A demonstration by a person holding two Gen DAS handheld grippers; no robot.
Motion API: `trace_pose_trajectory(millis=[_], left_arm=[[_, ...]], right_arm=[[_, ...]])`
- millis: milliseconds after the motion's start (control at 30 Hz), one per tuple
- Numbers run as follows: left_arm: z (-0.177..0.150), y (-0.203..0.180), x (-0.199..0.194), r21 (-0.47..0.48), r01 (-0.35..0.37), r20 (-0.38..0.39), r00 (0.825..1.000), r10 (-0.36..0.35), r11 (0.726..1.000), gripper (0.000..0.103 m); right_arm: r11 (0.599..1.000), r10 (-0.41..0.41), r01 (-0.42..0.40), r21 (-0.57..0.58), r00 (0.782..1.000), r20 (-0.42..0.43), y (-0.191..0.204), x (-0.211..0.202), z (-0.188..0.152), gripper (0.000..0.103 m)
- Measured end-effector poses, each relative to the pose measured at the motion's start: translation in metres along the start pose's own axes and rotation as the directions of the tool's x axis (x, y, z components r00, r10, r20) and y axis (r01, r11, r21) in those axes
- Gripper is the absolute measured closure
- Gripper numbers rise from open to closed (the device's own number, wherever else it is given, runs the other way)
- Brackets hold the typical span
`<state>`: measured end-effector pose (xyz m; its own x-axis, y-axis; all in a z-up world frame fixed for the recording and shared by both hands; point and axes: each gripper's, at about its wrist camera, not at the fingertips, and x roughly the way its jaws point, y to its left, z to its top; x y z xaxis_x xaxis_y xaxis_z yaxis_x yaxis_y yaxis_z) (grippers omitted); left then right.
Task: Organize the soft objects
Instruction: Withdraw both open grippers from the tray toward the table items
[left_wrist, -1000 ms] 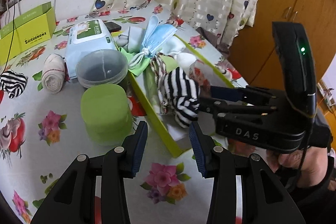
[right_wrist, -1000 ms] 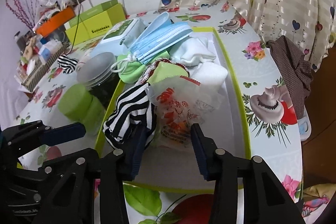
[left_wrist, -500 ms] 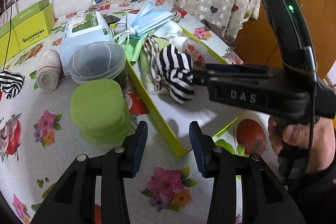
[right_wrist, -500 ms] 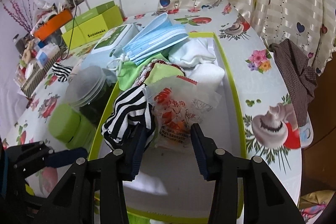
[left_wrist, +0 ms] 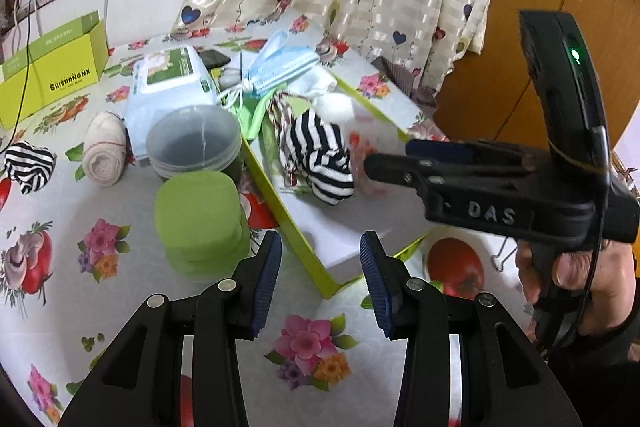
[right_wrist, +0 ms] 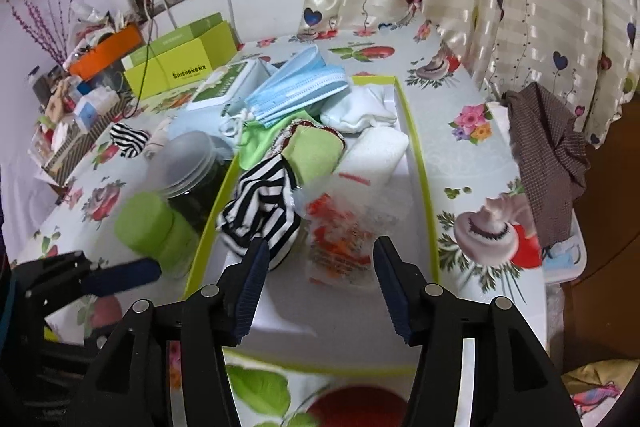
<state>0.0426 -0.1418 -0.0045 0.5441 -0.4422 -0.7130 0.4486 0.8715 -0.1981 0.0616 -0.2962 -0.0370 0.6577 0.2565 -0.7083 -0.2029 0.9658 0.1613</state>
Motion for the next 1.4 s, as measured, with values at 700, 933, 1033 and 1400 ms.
trace_pose_trajectory(millis=[700, 933, 1033, 1400], left_arm=[[0.001, 0.014, -0.065, -0.044, -0.056, 0.137, 0.989, 0.062, 0.997, 0.060], [-0.001, 0.025, -0.077, -0.069, -0.076, 0.160, 0.983, 0.086, 0.995, 0.060], [-0.002, 0.030, -0.080, -0.077, -0.082, 0.161, 0.982, 0.094, 0.994, 0.060], [-0.004, 0.045, -0.083, -0.108, -0.095, 0.163, 0.980, 0.112, 0.990, 0.060]], right_arm=[[0.997, -0.014, 0.019, -0.073, 0.997, 0.073, 0.046, -0.055, -0.009, 0.048], [0.995, -0.005, 0.013, -0.099, 0.997, 0.080, 0.061, -0.058, -0.007, 0.048], [0.994, 0.000, 0.008, -0.109, 0.997, 0.074, 0.067, -0.056, -0.006, 0.048], [0.991, 0.017, -0.008, -0.132, 0.998, 0.068, 0.079, -0.051, -0.002, 0.048]])
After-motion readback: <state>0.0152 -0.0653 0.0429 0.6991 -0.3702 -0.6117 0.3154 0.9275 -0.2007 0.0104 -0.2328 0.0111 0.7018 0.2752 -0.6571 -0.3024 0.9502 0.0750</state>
